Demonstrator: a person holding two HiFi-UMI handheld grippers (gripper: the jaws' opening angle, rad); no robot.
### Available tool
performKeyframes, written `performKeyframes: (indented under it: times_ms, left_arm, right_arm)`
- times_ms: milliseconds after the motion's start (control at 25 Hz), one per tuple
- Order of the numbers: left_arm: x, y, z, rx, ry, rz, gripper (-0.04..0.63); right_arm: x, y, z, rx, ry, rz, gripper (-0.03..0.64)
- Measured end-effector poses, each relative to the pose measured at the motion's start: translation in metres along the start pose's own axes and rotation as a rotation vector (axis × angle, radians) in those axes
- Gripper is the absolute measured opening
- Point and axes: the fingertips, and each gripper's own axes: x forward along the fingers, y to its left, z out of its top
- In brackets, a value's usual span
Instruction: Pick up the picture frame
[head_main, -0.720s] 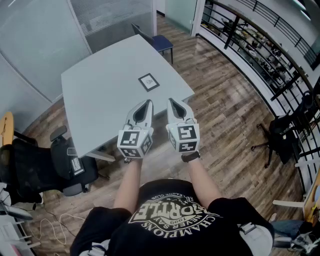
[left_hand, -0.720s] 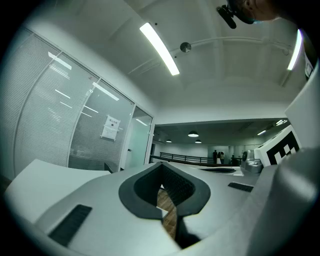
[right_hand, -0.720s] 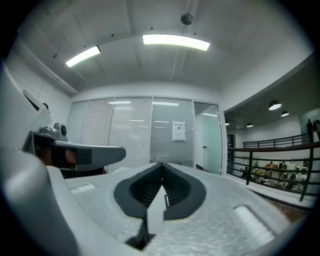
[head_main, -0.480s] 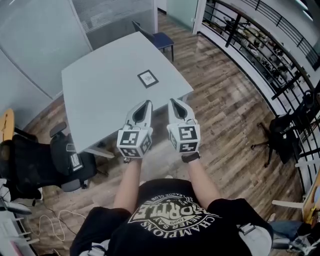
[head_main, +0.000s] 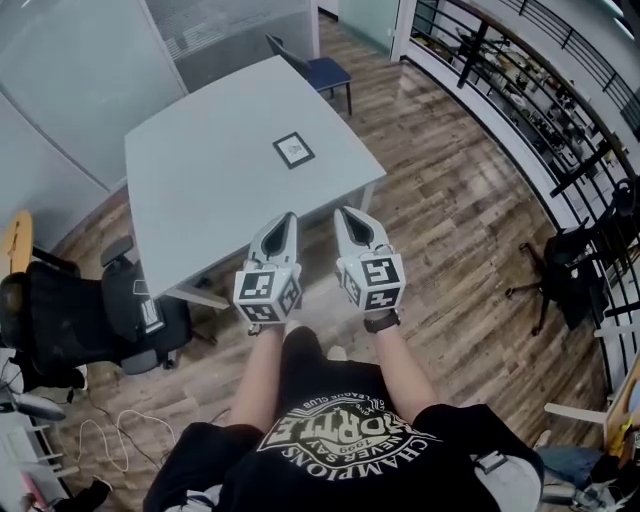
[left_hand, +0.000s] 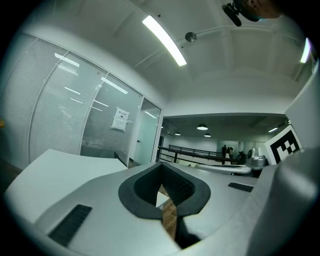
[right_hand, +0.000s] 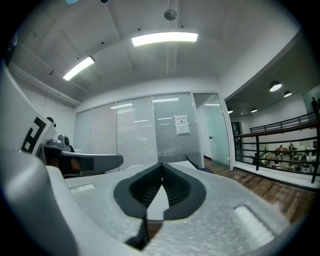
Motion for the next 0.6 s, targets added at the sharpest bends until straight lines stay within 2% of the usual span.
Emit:
performKeyframes:
  times_ms: [320, 600]
  left_arm:
    - [0.059, 0.044, -0.001, -0.012, -0.019, 0.016, 0.005]
    - [0.149, 0.115, 0.015, -0.039, -0.039, 0.027, 0.005]
  right_arm:
    - [0.074, -0.008, -0.019, -0.005, 0.029, 0.055, -0.002]
    - [0.189, -0.030, -0.007, -0.039, 0.043, 0.092, -0.002]
